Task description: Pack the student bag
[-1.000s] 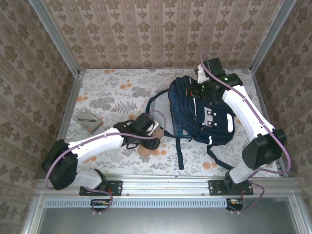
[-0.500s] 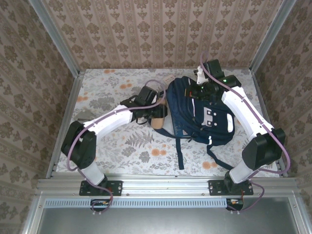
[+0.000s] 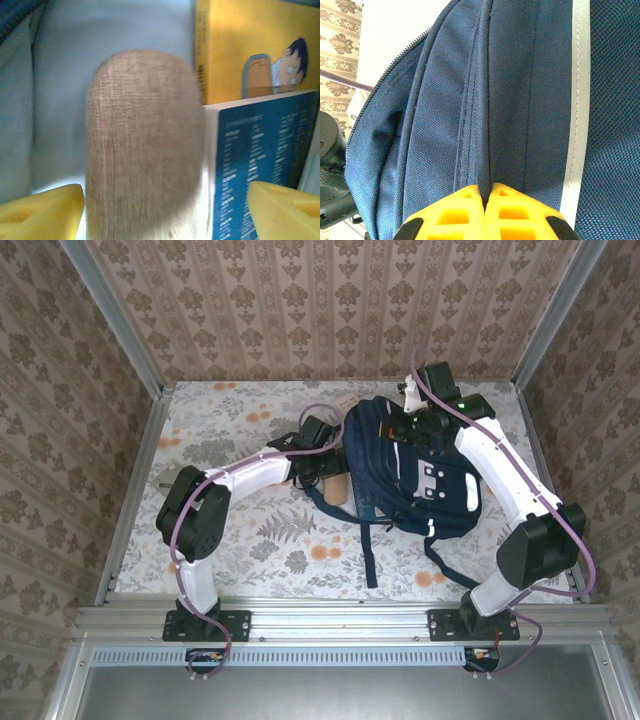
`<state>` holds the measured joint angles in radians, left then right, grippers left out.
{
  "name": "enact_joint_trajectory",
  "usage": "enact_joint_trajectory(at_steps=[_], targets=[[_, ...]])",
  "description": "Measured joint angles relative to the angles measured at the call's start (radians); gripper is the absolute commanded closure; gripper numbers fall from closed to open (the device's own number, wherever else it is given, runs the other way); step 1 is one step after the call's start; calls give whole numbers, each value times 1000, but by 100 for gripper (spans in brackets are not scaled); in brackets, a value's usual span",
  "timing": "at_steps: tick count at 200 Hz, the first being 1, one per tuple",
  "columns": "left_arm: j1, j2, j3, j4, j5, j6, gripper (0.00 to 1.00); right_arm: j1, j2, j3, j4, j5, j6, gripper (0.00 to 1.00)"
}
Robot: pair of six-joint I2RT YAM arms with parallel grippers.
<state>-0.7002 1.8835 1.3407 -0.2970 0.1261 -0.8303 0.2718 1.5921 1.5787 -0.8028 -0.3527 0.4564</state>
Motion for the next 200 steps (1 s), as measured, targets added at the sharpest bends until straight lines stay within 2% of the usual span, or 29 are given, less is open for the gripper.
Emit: enact_joint_trajectory(at_steps=[30, 49, 92, 107, 119, 124, 135, 147, 171, 193, 200], targets=[[17, -51, 15, -66, -4, 50, 6, 0, 0, -1, 0, 0, 0, 100], [47, -97, 24, -96, -6, 91, 8, 0, 0, -4, 1, 0, 0, 100], [153, -140, 19, -121, 9, 168, 27, 1, -1, -12, 13, -4, 0, 100], [171, -140, 6, -123, 18, 179, 29, 1, -2, -13, 14, -4, 0, 100], [166, -140, -7, -123, 24, 181, 44, 1, -2, -14, 15, -4, 0, 100], [161, -141, -14, -122, 24, 175, 46, 1, -3, -15, 15, -4, 1, 100], [151, -144, -38, -120, 23, 177, 46, 2, -3, -15, 15, -4, 1, 100], [148, -157, -88, -114, 20, 170, 38, 2, -3, -16, 16, -4, 1, 100], [196, -216, -200, -131, 0, 146, 37, 6, -6, -24, 22, -4, 5, 100], [288, -291, -252, -174, -57, 130, 27, 14, -13, -39, 36, -3, 13, 100], [322, -318, -257, -190, -80, 125, 18, 19, -14, -43, 39, -3, 15, 100]])
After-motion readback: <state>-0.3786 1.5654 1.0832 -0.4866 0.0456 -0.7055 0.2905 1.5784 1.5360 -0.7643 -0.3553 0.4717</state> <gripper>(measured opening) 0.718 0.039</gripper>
